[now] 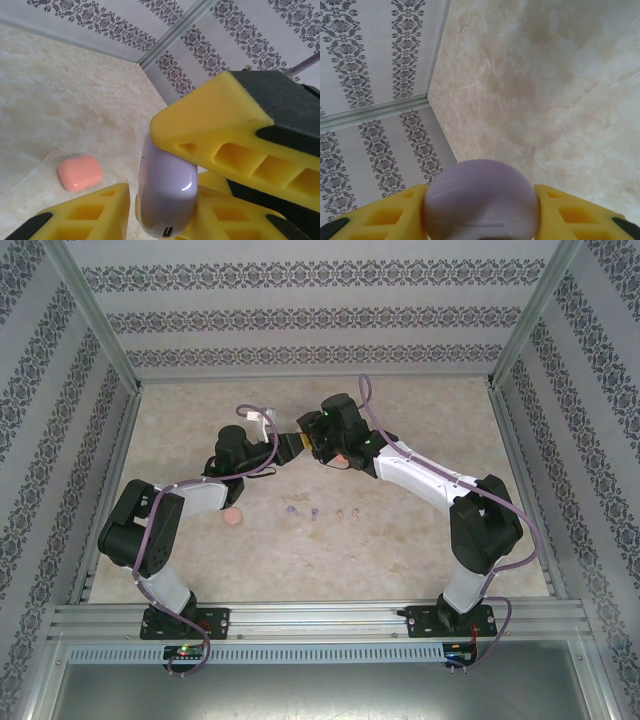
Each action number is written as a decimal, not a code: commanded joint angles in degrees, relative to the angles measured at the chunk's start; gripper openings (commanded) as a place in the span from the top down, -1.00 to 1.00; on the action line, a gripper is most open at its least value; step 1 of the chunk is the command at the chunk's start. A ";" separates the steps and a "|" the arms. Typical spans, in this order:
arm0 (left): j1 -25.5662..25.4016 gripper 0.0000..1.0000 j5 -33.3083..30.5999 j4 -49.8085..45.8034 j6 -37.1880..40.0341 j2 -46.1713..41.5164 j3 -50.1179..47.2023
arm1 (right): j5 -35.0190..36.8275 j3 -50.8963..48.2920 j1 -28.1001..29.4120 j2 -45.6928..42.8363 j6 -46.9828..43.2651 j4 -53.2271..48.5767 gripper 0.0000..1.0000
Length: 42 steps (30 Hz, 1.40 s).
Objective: Insert wireless bluetooth earbuds into charging case
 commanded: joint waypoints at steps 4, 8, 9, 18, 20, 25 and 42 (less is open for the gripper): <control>0.67 0.53 -3.07 5.92 -2.18 1.60 0.81 | -0.78 0.14 0.97 0.67 1.24 2.02 0.13; 0.67 0.75 -4.67 7.80 -3.32 1.74 -0.07 | -0.84 0.31 1.11 0.76 1.41 2.39 0.13; 0.71 0.78 -4.85 8.22 -3.64 1.83 -0.09 | -0.91 0.29 1.10 0.85 1.50 2.51 0.13; 0.71 1.00 -5.11 7.64 -3.72 1.29 0.16 | -0.67 0.10 0.82 0.80 1.85 3.65 -0.02; 0.68 1.00 -4.86 7.45 -3.71 1.42 0.34 | -0.43 -0.12 0.57 0.51 1.75 3.96 -0.05; 0.68 1.00 -4.33 6.90 -3.78 1.42 0.39 | -0.13 -1.23 -0.68 -0.61 1.10 6.08 -0.40; 0.76 1.00 4.01 -10.90 4.43 -2.64 4.20 | -9.86 -12.15 -13.18 -15.92 -34.11 2.54 -0.68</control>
